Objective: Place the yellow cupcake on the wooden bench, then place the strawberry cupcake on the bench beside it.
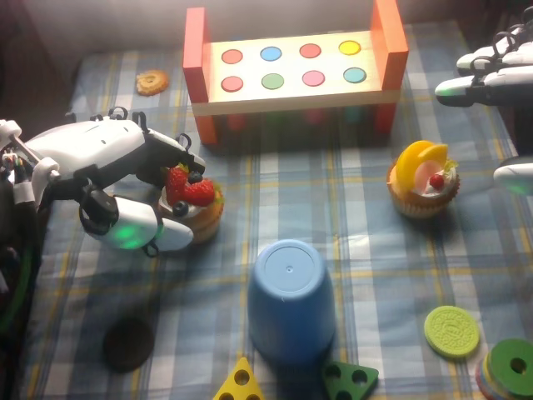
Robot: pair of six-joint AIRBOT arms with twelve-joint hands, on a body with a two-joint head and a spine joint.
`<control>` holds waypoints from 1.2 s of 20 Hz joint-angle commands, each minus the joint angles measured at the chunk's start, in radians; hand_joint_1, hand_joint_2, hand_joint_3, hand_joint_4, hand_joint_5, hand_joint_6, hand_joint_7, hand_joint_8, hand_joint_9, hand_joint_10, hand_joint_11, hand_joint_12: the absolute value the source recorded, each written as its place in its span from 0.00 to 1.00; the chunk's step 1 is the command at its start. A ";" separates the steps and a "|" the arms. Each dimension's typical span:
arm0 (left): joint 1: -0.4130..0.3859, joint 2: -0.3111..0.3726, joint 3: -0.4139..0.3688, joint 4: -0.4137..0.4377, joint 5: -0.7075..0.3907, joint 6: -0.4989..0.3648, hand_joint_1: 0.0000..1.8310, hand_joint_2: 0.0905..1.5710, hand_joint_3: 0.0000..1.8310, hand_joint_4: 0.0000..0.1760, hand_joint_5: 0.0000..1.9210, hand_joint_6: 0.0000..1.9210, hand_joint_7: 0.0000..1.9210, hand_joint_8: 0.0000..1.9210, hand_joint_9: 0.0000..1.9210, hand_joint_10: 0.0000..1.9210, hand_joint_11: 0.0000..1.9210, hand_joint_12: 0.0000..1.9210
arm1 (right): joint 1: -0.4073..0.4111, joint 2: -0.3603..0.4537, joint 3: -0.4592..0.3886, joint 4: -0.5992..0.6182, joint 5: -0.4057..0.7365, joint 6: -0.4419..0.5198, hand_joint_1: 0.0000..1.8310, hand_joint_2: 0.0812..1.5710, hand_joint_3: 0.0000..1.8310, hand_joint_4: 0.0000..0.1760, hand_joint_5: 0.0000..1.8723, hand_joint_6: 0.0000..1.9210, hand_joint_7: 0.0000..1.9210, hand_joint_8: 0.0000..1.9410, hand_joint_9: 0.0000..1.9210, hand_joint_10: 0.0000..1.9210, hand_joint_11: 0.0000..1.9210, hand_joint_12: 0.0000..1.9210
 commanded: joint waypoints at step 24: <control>-0.454 -0.169 0.286 0.116 0.039 -0.107 0.68 0.66 0.00 0.11 0.53 0.46 0.60 0.38 0.53 0.00 0.05 0.37 | -0.007 -0.026 0.020 0.063 0.129 0.010 0.24 0.76 0.00 0.54 0.26 0.00 0.24 0.00 0.21 0.00 0.00 0.49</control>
